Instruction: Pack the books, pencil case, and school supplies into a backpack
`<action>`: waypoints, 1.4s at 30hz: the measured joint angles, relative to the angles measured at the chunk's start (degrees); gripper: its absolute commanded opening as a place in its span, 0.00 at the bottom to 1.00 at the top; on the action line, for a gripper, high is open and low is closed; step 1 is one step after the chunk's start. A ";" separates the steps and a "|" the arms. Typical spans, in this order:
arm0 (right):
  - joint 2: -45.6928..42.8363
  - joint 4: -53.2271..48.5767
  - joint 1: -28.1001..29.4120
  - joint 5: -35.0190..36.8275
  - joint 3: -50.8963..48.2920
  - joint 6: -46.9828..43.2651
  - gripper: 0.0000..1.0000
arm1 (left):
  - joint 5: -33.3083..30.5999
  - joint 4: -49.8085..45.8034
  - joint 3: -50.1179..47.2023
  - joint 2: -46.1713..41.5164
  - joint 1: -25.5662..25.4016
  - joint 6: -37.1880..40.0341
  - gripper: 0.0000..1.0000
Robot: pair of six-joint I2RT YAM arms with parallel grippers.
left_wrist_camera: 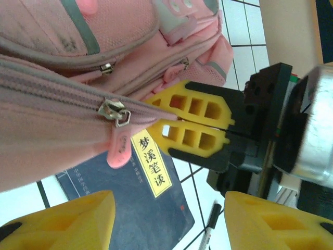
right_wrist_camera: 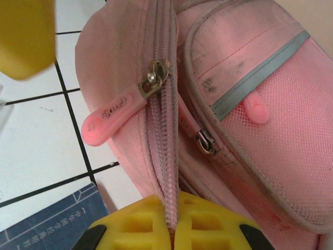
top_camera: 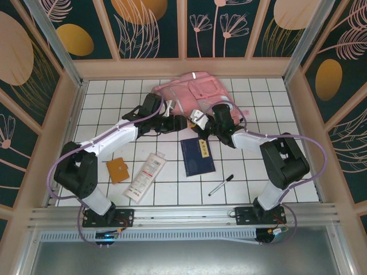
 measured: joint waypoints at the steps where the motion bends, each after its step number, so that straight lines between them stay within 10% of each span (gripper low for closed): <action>1: 0.00 0.13 0.00 -0.39 0.00 0.44 0.00 | -0.59 -0.04 0.26 0.61 0.00 0.20 0.51; 9: 0.02 0.79 0.00 -1.57 -0.35 2.97 0.00 | -5.66 0.11 2.51 6.86 -0.07 0.59 0.32; 13: 0.02 1.11 0.00 -1.14 -0.46 3.10 0.00 | -6.75 0.13 2.64 6.86 -0.17 1.07 0.00; 21: 0.00 1.90 0.11 2.01 -1.05 -1.49 0.00 | 0.61 0.55 -0.07 3.58 4.57 0.81 0.00; 27: 0.00 3.26 -1.09 3.04 -3.78 -7.67 0.00 | 4.66 -0.83 -6.08 -5.68 18.82 2.78 0.00; 30: 0.00 3.85 -1.25 2.80 -4.24 -8.11 0.33 | 5.07 -2.05 -6.23 -6.34 20.41 5.14 0.00; 35: -1.92 3.28 -2.99 -0.33 -4.24 -4.15 0.57 | 5.64 -3.30 -7.15 -5.92 19.41 6.38 0.00; 42: -2.95 5.62 3.72 -5.97 0.02 2.43 0.59 | 6.32 -3.28 -7.19 -5.88 14.32 6.69 0.00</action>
